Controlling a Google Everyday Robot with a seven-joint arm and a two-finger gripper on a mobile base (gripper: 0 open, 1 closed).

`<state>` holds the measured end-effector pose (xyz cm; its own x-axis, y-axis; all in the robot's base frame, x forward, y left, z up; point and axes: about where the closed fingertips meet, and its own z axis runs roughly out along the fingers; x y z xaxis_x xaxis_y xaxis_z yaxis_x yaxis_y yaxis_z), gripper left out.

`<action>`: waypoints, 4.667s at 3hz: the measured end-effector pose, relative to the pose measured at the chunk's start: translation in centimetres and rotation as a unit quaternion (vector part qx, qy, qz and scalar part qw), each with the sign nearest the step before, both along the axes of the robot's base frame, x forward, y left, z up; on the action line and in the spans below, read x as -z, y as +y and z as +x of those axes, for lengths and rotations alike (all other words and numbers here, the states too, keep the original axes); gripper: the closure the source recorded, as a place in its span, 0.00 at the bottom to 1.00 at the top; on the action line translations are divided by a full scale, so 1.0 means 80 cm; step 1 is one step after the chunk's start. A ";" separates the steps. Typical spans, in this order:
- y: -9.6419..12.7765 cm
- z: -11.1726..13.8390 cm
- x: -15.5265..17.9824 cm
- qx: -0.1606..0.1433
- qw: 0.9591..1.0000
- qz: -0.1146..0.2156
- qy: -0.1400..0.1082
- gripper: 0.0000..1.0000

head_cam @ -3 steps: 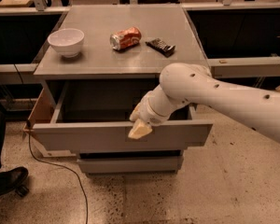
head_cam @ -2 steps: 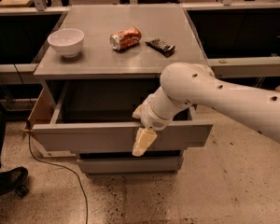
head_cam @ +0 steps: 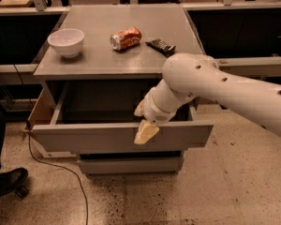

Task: Open top drawer

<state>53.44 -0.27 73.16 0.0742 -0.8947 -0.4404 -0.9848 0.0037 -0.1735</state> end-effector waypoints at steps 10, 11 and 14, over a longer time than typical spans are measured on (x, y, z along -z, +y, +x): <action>0.028 -0.047 0.087 -0.075 0.984 0.014 0.164 1.00; 0.027 -0.050 0.086 -0.078 0.983 0.013 0.168 1.00; 0.016 -0.110 0.073 -0.114 0.967 0.013 0.228 1.00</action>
Offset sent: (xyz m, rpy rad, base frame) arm 0.0920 0.0112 0.0400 0.0563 -0.1377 -0.0311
